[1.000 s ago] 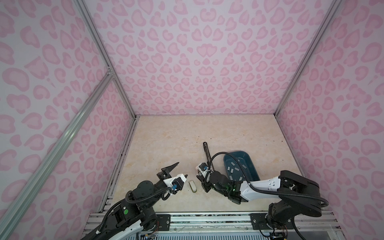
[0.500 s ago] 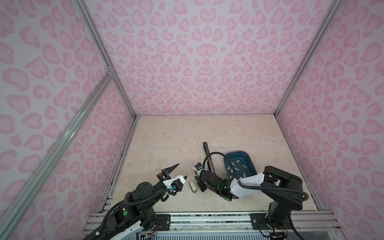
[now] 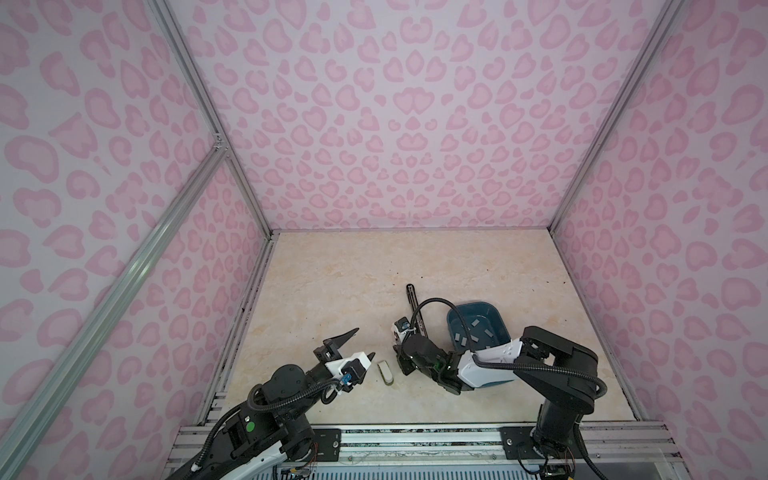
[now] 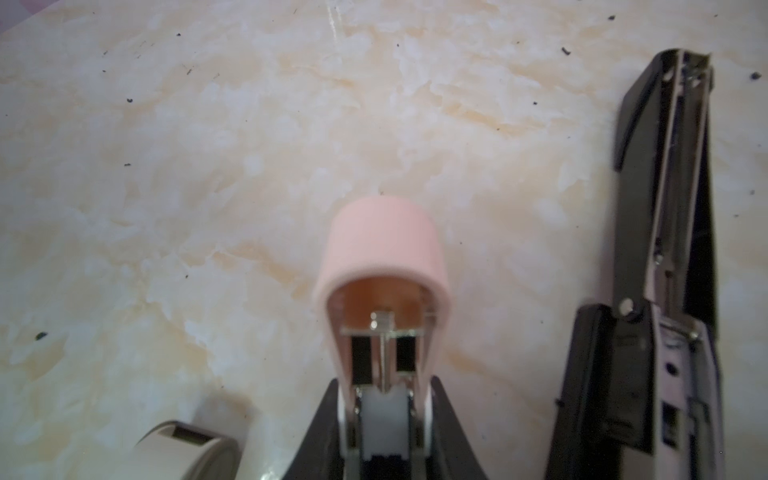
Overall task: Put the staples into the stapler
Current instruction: 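Lower the pink-and-white item beside the black stapler and open the right gripper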
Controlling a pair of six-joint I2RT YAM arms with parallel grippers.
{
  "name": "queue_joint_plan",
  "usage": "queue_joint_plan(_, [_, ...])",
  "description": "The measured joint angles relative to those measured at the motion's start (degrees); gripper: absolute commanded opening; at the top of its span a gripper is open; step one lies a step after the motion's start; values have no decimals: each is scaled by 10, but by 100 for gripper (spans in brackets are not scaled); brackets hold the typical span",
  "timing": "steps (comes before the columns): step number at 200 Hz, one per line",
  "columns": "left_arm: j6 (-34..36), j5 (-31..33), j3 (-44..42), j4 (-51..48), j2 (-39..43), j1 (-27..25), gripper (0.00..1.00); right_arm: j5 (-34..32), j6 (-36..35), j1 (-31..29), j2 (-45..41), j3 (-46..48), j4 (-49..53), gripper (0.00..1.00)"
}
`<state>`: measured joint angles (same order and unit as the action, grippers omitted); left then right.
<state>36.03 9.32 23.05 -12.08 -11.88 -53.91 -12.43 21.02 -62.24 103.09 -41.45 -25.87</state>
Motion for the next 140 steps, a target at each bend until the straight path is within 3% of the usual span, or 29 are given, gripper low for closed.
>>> queue_joint_plan(46, [0, -4, 0, 0, 2, 0, 69, -9, 0, 0, -4, 7, 4, 44])
queue_joint_plan(84, [0, -3, 0, 0, 2, 0, 69, -10, 0, -1, -19, 9, 6, 49])
queue_joint_plan(140, [1, -3, 0, 0, 1, 0, 69, -37, -2, -28, -115, 50, 7, 51])
